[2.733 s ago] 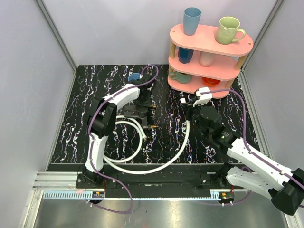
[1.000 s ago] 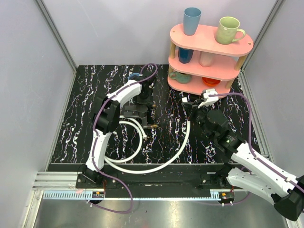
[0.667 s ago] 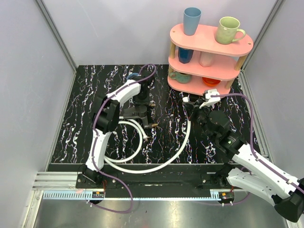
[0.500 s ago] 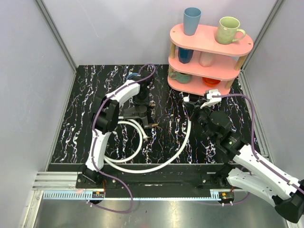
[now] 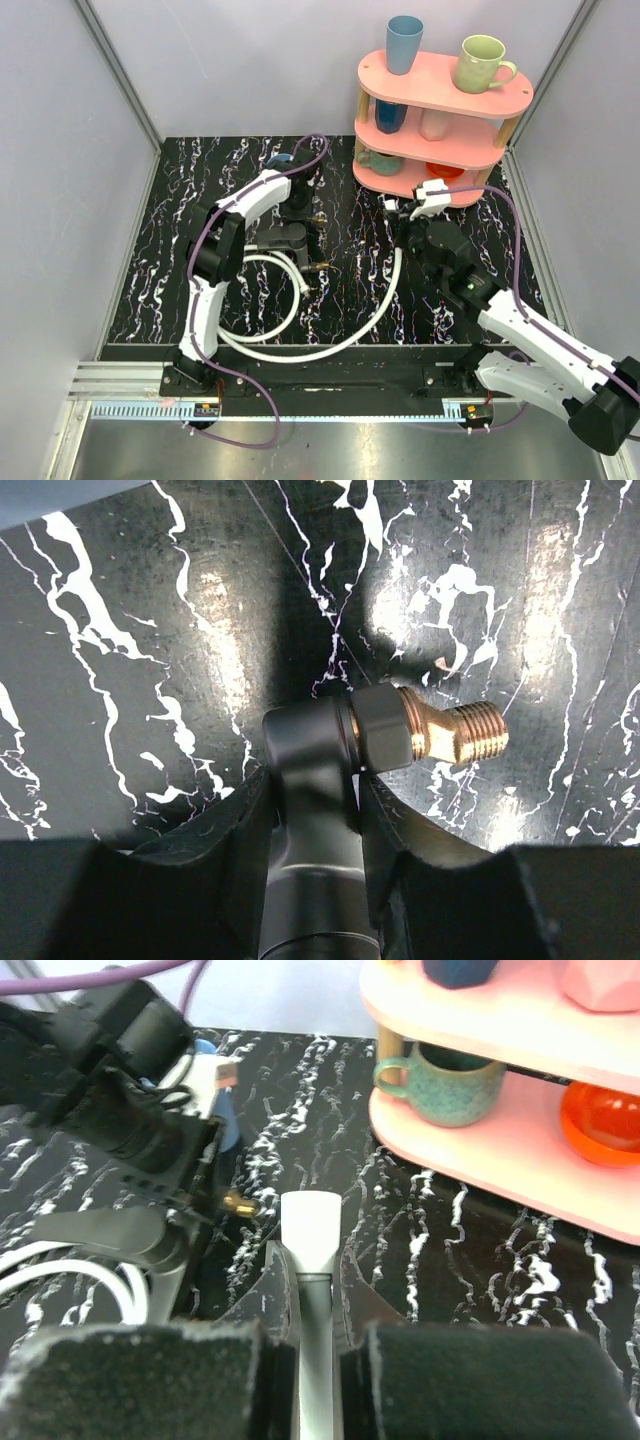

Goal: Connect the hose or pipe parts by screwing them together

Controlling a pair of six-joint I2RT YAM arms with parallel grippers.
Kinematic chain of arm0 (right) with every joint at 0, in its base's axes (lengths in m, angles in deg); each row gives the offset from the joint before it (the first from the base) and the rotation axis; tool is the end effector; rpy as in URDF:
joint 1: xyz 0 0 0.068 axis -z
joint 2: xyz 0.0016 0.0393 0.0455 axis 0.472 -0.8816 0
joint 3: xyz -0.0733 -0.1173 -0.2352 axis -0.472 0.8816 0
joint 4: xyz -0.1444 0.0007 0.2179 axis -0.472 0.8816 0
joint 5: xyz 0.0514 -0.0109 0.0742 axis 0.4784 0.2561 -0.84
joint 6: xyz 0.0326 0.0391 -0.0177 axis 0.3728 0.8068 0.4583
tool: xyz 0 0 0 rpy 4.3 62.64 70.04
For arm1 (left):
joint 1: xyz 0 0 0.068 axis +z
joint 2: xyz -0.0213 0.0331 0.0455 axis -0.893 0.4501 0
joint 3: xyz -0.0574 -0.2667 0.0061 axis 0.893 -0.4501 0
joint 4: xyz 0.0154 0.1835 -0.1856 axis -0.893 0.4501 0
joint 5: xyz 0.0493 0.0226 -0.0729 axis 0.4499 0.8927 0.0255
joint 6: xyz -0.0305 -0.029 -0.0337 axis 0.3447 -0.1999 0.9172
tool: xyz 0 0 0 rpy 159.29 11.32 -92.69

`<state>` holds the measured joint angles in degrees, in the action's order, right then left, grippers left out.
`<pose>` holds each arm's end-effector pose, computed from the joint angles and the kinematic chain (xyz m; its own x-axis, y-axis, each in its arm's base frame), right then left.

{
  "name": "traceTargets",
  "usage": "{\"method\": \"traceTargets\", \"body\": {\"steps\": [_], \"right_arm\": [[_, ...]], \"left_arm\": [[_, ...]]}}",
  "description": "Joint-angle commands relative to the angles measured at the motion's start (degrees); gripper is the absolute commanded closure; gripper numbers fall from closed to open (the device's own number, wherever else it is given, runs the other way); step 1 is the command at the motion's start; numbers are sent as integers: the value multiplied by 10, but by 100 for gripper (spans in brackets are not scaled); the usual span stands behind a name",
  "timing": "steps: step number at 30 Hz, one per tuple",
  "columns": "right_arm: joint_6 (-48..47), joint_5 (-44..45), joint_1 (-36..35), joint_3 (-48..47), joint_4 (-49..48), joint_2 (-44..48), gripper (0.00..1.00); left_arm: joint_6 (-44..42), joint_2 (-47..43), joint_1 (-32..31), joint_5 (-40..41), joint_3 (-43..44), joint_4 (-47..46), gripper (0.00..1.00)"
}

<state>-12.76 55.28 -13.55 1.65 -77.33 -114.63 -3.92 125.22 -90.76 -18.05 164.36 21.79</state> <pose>0.1689 0.1320 0.3267 -0.1264 0.0705 -0.9895 -0.3086 0.9452 0.1068 0.4115 -0.2104 0.1859 -0.9405 0.0709 -0.3324 0.0884 0.9954 -0.0379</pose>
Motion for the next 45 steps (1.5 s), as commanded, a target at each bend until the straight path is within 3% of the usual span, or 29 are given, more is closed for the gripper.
{"method": "traceTargets", "body": {"steps": [1, 11, 17, 26, 29, 33, 36, 39, 43, 45], "right_arm": [[-57, 43, 45, -56, -59, -37, 100], [-175, 74, 164, -119, -108, -97, 100], [-187, 72, 247, -114, -124, -104, 100], [-276, 129, 344, -144, -115, -128, 100], [-326, 226, 386, -176, -97, -152, 100], [-346, 256, 442, -203, -85, -160, 100], [-325, 230, 444, -220, -52, -153, 100], [-274, 138, 440, -228, -4, -140, 100], [-270, -57, 421, -177, -23, -105, 100], [-313, -150, 373, -144, -28, -88, 100]], "left_arm": [[-29, -78, 11, 1, 24, 27, 100], [-35, -139, 13, -20, 106, 79, 100], [-42, -163, 22, 4, 135, 116, 100], [-72, -224, 24, 66, 60, 162, 100], [-79, -248, 25, 87, 22, 182, 100], [-82, -279, 25, 99, -15, 195, 100], [-86, -287, 25, 112, -30, 203, 100], [-96, -277, 25, 119, -42, 217, 100], [-98, -258, 25, 88, -82, 210, 100], [-99, -261, 25, 67, -112, 180, 100]]}}
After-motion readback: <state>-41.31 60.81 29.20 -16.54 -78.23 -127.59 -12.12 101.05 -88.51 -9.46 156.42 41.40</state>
